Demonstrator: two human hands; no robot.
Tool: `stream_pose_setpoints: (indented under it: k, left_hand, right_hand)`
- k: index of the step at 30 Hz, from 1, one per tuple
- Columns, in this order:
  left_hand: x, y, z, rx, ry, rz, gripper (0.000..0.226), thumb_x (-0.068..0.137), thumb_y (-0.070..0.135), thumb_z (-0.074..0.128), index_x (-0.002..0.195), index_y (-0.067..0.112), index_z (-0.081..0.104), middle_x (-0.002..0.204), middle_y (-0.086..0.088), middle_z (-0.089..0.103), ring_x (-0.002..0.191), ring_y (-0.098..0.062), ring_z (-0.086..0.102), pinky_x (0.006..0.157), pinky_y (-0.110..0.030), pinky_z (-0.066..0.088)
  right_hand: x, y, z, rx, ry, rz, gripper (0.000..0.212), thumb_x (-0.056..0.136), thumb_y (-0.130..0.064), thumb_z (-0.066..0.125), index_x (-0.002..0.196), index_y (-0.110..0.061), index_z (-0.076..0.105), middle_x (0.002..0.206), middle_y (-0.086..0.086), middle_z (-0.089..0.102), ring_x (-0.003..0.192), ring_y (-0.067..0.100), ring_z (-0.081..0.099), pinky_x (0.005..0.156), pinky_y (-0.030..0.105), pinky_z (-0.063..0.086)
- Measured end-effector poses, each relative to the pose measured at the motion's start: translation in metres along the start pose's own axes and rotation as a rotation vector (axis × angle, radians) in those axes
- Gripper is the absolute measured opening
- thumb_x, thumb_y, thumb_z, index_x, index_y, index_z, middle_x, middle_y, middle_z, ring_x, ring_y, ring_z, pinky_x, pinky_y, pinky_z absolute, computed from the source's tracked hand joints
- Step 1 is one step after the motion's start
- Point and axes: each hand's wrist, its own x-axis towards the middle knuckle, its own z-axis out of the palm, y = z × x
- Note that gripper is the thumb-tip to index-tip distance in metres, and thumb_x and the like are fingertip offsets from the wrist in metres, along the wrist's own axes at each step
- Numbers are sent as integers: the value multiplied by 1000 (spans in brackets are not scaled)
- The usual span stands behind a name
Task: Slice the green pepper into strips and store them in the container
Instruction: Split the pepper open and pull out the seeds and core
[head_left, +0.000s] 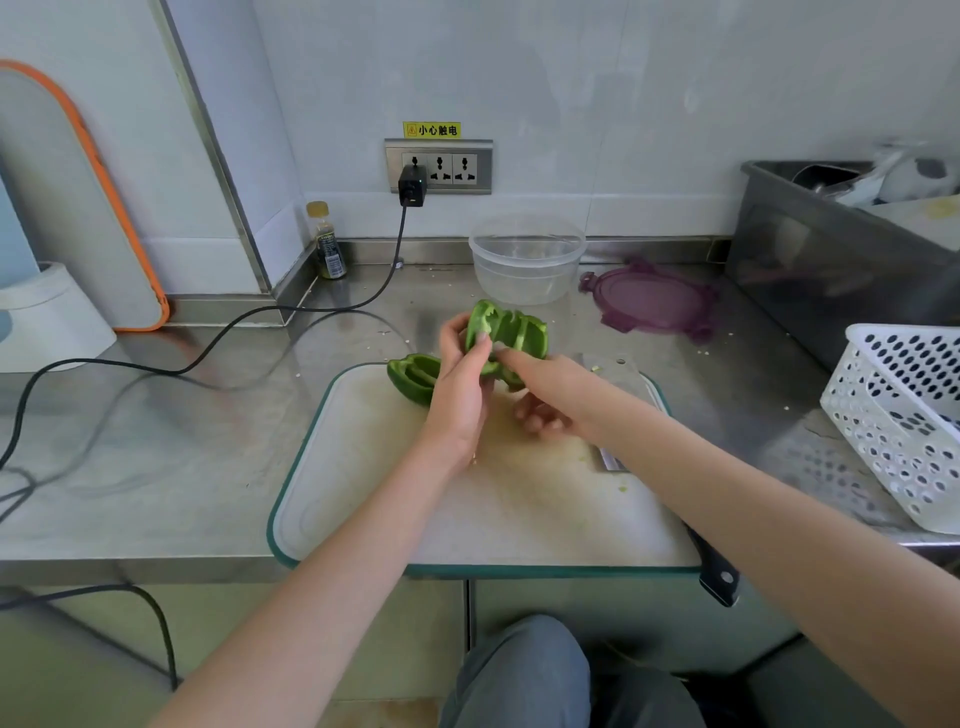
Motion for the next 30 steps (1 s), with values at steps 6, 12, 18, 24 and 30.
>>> stream_pose_setpoints:
  k: [6,12,18,24,30]
  left_hand:
    - [-2,-1,-6,221,-42,9,22,90,40,47,112,40,50,122,-6,58,113,-22,56,100,-42,44]
    - [-4,-6,-2,319,10,-51,37,95,46,42,131,39,42,127,0,56,118,-19,54,104,-44,43]
    - [0,-5,-5,392,12,-92,44,84,56,50,119,31,57,117,-1,66,110,-19,62,98,-44,48]
    - [-4,-7,-11,636,37,117,22,96,14,52,92,-8,56,88,-19,69,69,-16,72,64,-32,59]
    - [-14,7,-5,691,151,204,15,95,18,53,107,14,44,65,-11,65,41,-16,59,38,-26,47]
  right_hand:
    - [-3,-2,0,-49,-41,-190,25,94,-18,41,72,-8,48,51,5,47,30,11,33,34,15,26]
    - [-8,8,-7,-180,-108,-316,26,98,-13,33,78,-4,48,51,7,45,32,12,34,34,15,30]
    - [-2,17,-14,45,-220,-271,37,102,-33,36,72,-12,42,53,3,40,37,9,29,34,16,22]
    - [2,16,-25,-66,89,-366,29,93,-36,55,107,-15,42,57,4,55,35,13,40,32,17,30]
    - [-6,9,-27,-86,17,-320,28,100,-35,41,106,-7,45,55,7,60,31,12,44,31,17,32]
